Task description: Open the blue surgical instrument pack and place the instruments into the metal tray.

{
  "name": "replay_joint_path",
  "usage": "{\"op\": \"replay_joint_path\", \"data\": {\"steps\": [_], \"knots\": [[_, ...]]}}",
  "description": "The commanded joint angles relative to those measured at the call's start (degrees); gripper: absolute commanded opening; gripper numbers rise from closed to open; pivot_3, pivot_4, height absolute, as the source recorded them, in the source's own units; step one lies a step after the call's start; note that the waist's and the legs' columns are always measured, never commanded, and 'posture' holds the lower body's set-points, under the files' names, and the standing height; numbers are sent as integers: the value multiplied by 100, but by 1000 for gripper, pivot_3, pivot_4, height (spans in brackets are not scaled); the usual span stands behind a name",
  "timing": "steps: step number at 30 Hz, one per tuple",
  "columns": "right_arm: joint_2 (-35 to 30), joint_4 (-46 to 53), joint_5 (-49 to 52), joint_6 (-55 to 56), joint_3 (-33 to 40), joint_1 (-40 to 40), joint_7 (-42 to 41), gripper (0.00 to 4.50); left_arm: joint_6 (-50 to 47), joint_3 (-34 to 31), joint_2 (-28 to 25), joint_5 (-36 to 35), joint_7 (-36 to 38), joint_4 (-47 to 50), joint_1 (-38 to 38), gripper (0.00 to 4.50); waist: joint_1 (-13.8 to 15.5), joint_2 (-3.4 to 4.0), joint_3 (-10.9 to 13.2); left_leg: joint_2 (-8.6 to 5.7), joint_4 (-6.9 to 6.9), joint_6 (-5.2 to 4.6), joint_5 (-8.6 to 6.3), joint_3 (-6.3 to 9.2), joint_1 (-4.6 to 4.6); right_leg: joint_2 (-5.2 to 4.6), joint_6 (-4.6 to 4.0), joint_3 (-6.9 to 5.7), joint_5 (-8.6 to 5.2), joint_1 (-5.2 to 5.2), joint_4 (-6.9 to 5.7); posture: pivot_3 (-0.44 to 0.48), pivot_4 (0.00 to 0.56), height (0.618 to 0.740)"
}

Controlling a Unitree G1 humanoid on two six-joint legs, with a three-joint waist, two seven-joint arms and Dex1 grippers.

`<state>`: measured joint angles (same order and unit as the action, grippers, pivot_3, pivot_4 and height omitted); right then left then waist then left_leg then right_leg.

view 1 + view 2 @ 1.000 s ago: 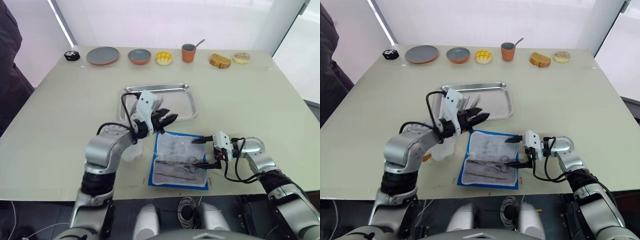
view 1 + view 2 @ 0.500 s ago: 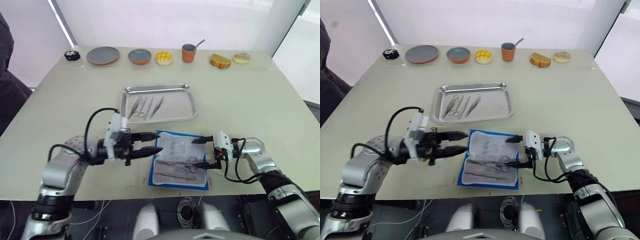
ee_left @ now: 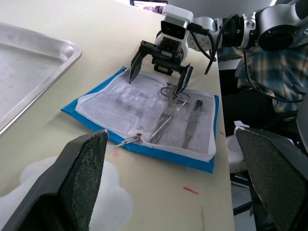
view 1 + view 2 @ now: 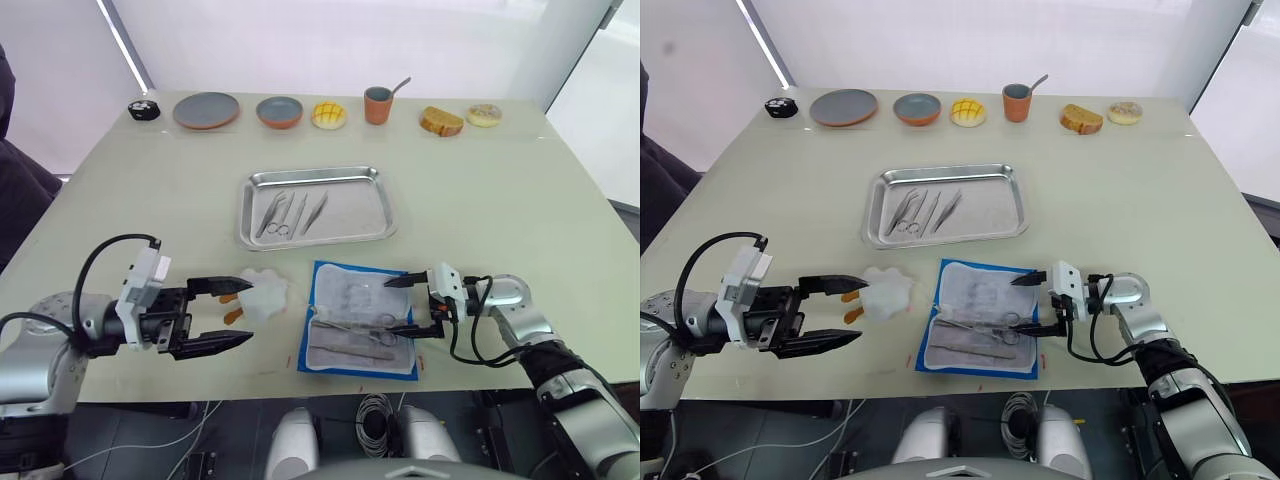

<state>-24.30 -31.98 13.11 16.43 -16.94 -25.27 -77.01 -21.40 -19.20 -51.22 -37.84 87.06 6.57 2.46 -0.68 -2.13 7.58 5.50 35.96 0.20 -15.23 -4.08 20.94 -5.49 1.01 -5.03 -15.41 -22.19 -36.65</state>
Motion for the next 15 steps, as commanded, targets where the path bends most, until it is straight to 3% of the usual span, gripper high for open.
{"op": "replay_joint_path", "data": {"steps": [1, 7, 15], "knots": [[-201, -674, -469, -374, -140, 349, 45, 4500, 157, -25, 8, -92, -16, 238, -86, 4479, 6, 0, 0, -1, 0, 0, 0, -2, 3, -8, 1, -9, 0, -3, 0, 0, 150, 740], [-246, 197, 97, -824, 259, 441, -80, 4500, 230, 404, 205, 2, -113, 266, -390, 4479, 31, 22, 19, -13, 21, -25, 16, -3, 95, 7, -9, -49, 27, -77, -3, 0, 150, 740], [-961, 2626, 1172, -2097, 989, 915, -86, 4500, 606, 1393, 676, 445, -43, -171, -1185, 4479, 206, 151, 163, -51, 60, 3, 26, -25, 217, 37, 35, -51, 55, -148, -3, 0, 150, 740]]}}
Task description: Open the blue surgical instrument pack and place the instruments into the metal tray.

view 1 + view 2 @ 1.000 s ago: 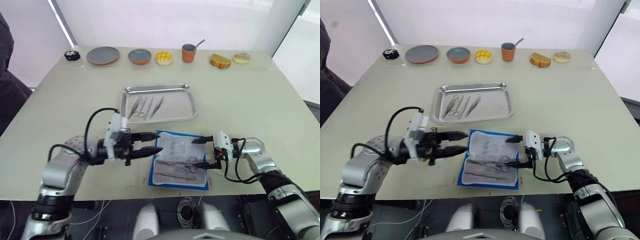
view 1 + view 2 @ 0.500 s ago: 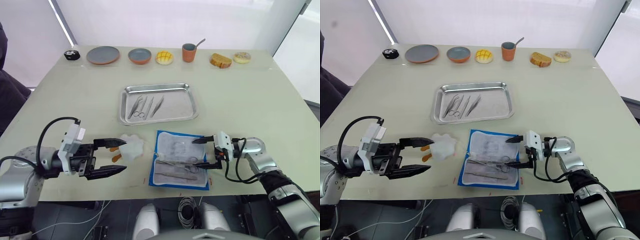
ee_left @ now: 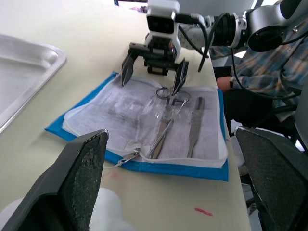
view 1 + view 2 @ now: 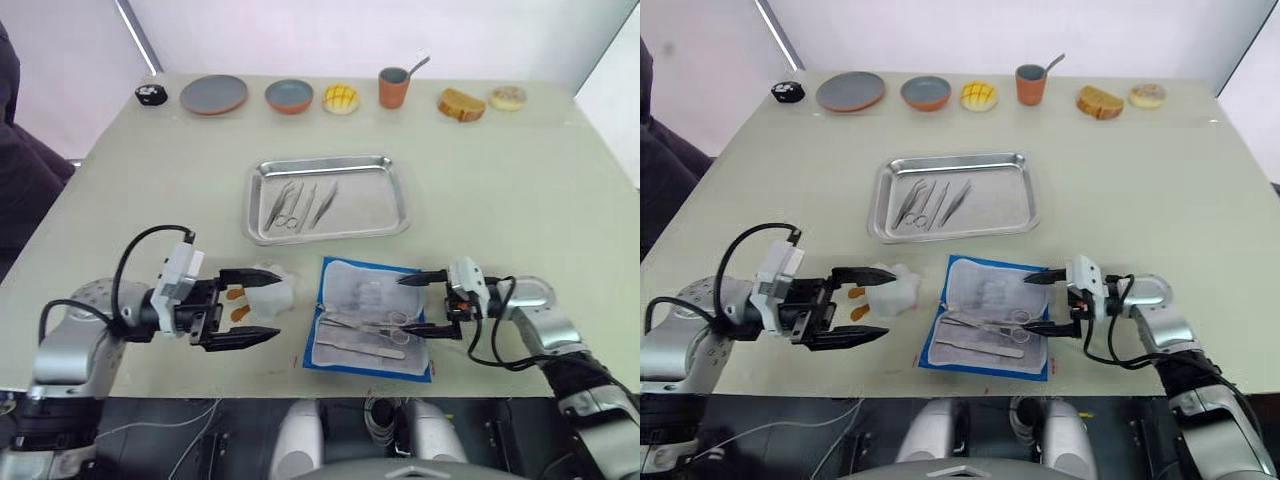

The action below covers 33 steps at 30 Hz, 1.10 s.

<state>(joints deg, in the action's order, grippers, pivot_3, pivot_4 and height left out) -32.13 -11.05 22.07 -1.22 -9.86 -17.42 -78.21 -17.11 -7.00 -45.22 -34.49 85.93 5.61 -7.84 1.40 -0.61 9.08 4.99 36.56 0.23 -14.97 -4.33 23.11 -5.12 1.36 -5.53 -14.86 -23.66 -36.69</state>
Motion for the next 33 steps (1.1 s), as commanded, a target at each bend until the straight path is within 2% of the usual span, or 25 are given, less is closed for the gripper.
{"op": "replay_joint_path", "data": {"steps": [1, 10, 16, 25, 29, 33], "knots": [[-254, 779, 377, -467, 354, 198, 73, 4500, 258, 287, 132, 181, 106, -156, -240, 4479, -3, -6, 39, 1, -2, 1, 1, 2, 1, 3, 1, -1, -1, -1, 0, 0, 150, 740], [-1150, 2630, 1215, -1455, 1501, 1071, 484, 4500, 605, 1002, 518, 538, 342, -680, -952, 4479, -35, -25, 98, 3, 43, 6, 3, 11, 63, 13, 16, -15, 3, -42, -8, 0, 150, 740], [-1989, 3476, 1766, -1937, 2917, 2003, 449, 4500, 1080, 1331, 721, 834, 450, -1081, -1256, 4479, 34, -34, 112, 3, 80, 5, 2, 16, 70, 12, 38, -10, 16, -30, -9, 0, 150, 740], [-2549, 4022, 2222, -2360, 4623, 3033, 73, 4500, 1794, 1653, 950, 1293, 445, -1687, -1415, 4479, 89, -36, 112, 3, 97, 5, 4, 24, 59, 15, 40, -9, 19, -13, -19, 0, 150, 740], [-2722, 4089, 2338, -2568, 5023, 3121, 13, 4500, 2184, 1785, 1042, 1492, 475, -2037, -1448, 4479, 93, -34, 111, 3, 117, 4, 3, 29, 54, 15, 47, -10, 24, 3, -21, 0, 150, 740], [-2789, 4198, 2502, -2749, 5063, 2996, 118, 4500, 2506, 1892, 1200, 1687, 470, -2486, -1551, 4479, 91, -30, 109, 3, 153, 0, 1, 35, 55, 15, 56, -8, 28, 13, -35, 0, 150, 740]]}}
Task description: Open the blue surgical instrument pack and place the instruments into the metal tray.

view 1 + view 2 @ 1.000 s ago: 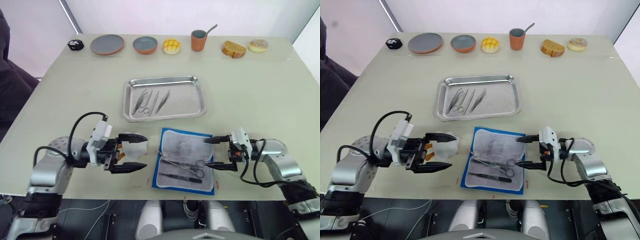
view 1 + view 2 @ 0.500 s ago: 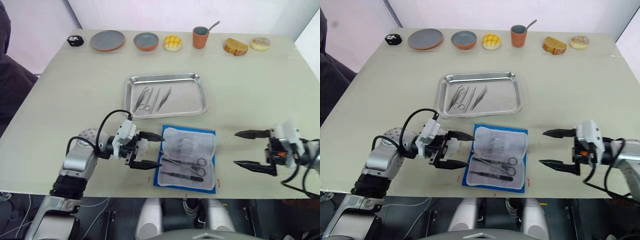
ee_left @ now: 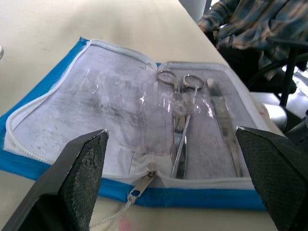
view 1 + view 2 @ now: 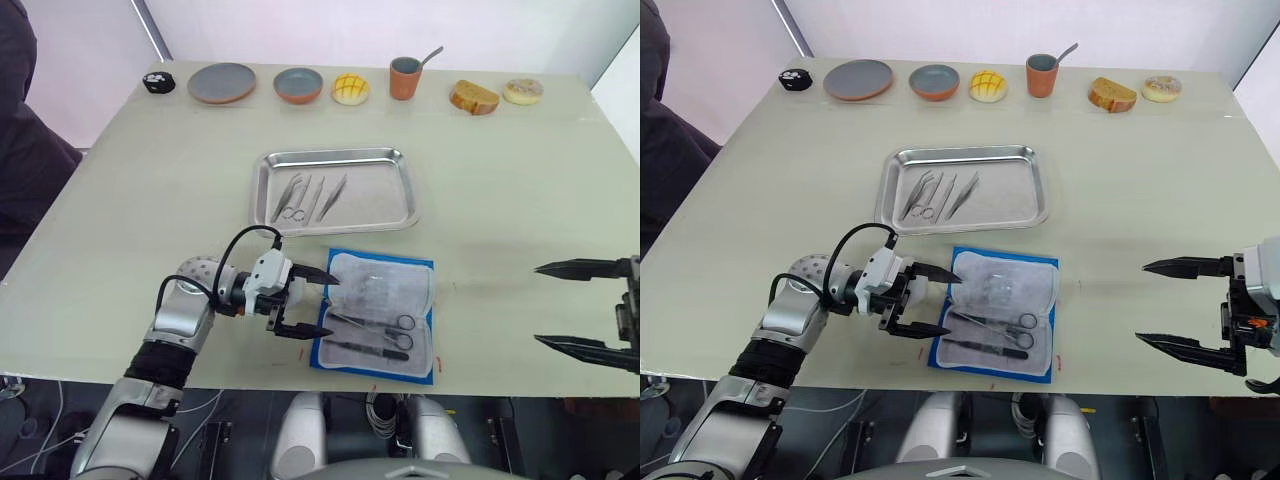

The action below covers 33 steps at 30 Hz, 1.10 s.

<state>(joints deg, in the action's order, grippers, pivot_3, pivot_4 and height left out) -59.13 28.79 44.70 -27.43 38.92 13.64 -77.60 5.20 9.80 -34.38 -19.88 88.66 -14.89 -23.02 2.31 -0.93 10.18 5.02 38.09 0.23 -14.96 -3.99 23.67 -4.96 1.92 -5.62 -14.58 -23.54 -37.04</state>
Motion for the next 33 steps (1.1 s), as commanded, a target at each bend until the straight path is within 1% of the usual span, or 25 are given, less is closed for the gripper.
{"op": "replay_joint_path", "data": {"steps": [1, 2, 7, 13, 16, 20, 24, 26, 30, 33], "knots": [[-104, 245, 284, -163, 158, -160, 90, 4500, 379, 259, 158, 308, 188, -577, -72, 4479, -2, 7, -4, 0, 10, -5, -3, 3, 0, 0, 3, 1, 1, 4, -4, 0, 150, 740], [-121, 276, 319, -196, 125, -215, 121, 4500, 479, 296, 191, 369, 204, -710, -113, 4479, -3, 13, -8, 0, 19, -19, -11, 3, 1, 0, 8, 3, 4, 5, -7, 0, 150, 740], [-215, 328, 506, -391, 10, -492, 227, 4500, 858, 506, 386, 604, 260, -1285, -343, 4479, 10, 51, -44, -3, 27, -24, -13, 4, 0, 1, 10, 12, 9, 11, -10, 0, 150, 740], [-252, 411, 595, -496, 15, -604, 263, 4500, 998, 829, 599, 951, 183, -1549, -524, 4479, 45, 112, -89, -25, 31, -24, -11, 15, -4, 0, 9, 27, 10, 23, -13, 0, 150, 740], [-213, 548, 643, -565, 32, -577, 341, 4500, 982, 905, 704, 1035, 163, -1482, -539, 4479, 61, 136, -110, -37, 32, -30, -15, 27, -17, 0, 11, 32, 9, 43, -12, 0, 150, 740], [-143, 810, 654, -637, 115, -408, 440, 4500, 832, 988, 825, 1122, 83, -1292, -479, 4479, 81, 139, -128, -53, 32, -35, -18, 42, -19, 0, 15, 44, 6, 54, -10, 0, 150, 740], [-179, 807, 631, -691, 202, -315, 451, 4500, 886, 1020, 765, 1184, 85, -1165, -282, 4479, 81, 139, -132, -60, 34, -36, -18, 47, -21, 0, 18, 50, 4, 62, -7, 0, 150, 740], [-183, 787, 597, -680, 183, -314, 458, 4500, 893, 1019, 751, 1211, 60, -1119, -235, 4479, 79, 139, -133, -60, 32, -39, -20, 47, -40, 0, 19, 51, 4, 83, -3, 0, 150, 740], [-241, 1013, 624, -901, -280, -677, 1140, 4500, 758, 898, 738, 1149, -2, -1132, -305, 4479, 48, 139, -134, -60, 27, -47, -25, 41, -59, 0, 20, 64, 3, 92, -3, 0, 150, 740], [-207, 1243, 593, -977, -791, -969, 1586, 4500, 815, 887, 752, 1198, -35, -1273, -352, 4479, 26, 141, -136, -60, 25, -48, -25, 41, -64, 0, 20, 65, 2, 94, -4, 0, 150, 740]]}}
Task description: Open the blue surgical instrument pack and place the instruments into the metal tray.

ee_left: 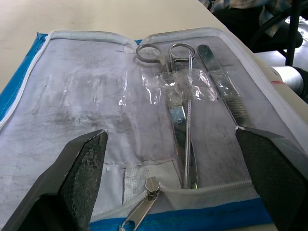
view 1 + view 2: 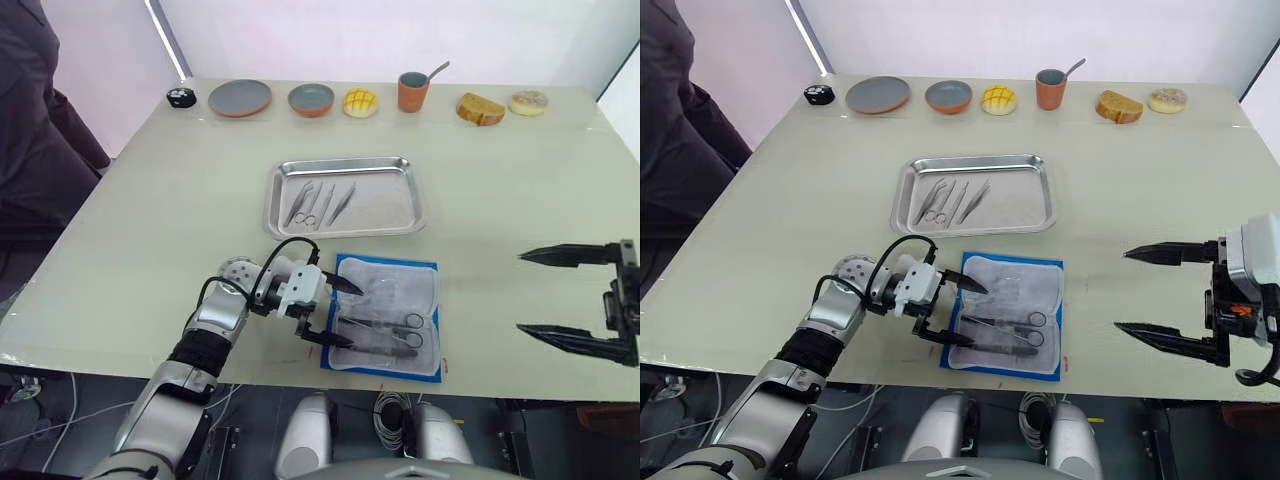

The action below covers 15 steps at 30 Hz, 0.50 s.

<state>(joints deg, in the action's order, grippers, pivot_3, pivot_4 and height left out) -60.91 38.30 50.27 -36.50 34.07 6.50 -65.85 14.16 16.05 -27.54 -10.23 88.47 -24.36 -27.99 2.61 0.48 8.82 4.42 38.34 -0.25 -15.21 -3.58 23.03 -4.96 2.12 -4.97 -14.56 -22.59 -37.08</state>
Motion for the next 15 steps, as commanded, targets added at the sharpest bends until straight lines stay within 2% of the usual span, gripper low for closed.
{"op": "replay_joint_path", "data": {"steps": [1, 4, 7, 10, 13, 14, 15], "knots": [[-2, 322, 24, -85, -440, -366, 554, 4500, -73, 264, 73, 241, -20, -343, 139, 4479, -15, 1, -1, 0, 0, 0, 0, 0, -1, 0, 0, 0, 0, 0, 0, 0, 150, 740], [303, 577, -157, -195, -1421, -999, 1351, 4500, -53, 297, 121, 305, -154, -300, 217, 4479, -23, 0, -17, -3, 1, 0, 0, -1, -3, 1, 0, 8, 0, 1, -2, 0, 150, 740], [456, 613, -606, -406, -2445, -1531, 1775, 4500, -74, 313, 153, 358, -323, -194, 313, 4479, -23, 5, -34, -4, 0, 0, 0, -1, -4, 1, 0, 12, 0, 1, -2, 0, 150, 740], [342, 501, -1253, -489, -3264, -1904, 1865, 4500, -115, 265, 129, 335, -401, -99, 380, 4479, -13, 3, -35, -11, 1, -1, -1, 2, -1, 1, 3, 18, -2, 0, -2, 0, 150, 740], [504, 52, -1876, -600, -4293, -2494, 1805, 4500, -208, 203, 60, 265, -415, 26, 442, 4479, -79, 2, -54, -13, 1, -6, -3, -1, -10, 3, 3, 33, -2, -1, -8, 0, 150, 740], [547, 5, -1923, -668, -4433, -2582, 1805, 4003, -214, 192, 46, 256, -420, 40, 453, 4500, -73, 2, -55, -13, 1, -6, -4, 0, -11, 3, 3, 33, -3, -1, -10, 0, 150, 740], [574, 3, -1984, -697, -4560, -2626, 1767, 3809, -236, 178, 39, 243, -429, 59, 465, 4500, -73, 1, -55, -13, 0, -8, -5, 0, -9, 4, 2, 33, -4, -2, -10, 0, 150, 740]]}}
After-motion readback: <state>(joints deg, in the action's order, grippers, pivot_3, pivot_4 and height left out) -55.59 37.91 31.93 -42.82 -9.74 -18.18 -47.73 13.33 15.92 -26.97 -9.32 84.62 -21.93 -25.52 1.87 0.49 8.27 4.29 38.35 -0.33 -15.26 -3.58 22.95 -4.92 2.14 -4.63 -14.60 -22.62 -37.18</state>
